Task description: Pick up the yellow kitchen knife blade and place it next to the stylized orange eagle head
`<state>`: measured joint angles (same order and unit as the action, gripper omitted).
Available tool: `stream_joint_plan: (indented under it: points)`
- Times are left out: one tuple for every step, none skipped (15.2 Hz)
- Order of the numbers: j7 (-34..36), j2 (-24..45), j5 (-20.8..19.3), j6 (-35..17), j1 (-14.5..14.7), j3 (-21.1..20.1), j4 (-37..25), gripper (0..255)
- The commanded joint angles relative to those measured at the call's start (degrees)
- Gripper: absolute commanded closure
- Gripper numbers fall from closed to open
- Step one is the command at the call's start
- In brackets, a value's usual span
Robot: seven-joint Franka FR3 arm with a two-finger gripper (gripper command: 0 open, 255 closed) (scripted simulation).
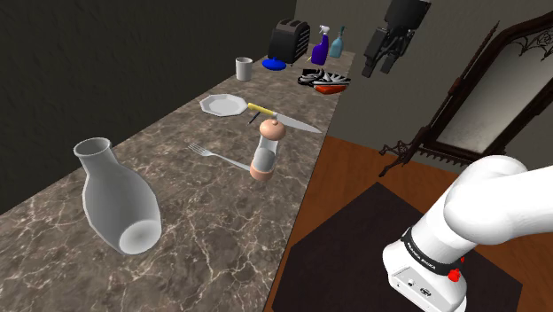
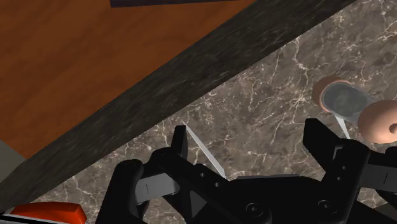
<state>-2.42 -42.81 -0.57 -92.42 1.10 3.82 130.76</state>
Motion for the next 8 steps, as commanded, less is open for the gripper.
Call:
stream_joint_plan:
  points:
    - [0.00,0.00,0.00,0.00,0.00,0.00,0.00,0]
    - [-1.10,1.55,-0.21,-1.68,0.28,0.42,0.24,0]
    - [-2.19,3.16,-0.40,-3.34,0.57,0.84,0.40,0]
    - [-3.27,4.83,-0.56,-4.98,0.86,1.25,0.49,0]
    - [-4.36,6.55,-0.70,-6.59,1.15,1.65,0.49,0]
    - [-5.44,8.33,-0.81,-8.17,1.44,2.03,0.41,0]
    - [-6.52,10.15,-0.89,-9.72,1.74,2.41,0.25,0]
    - [-7.60,12.02,-0.93,-11.24,2.03,2.76,0.01,0]
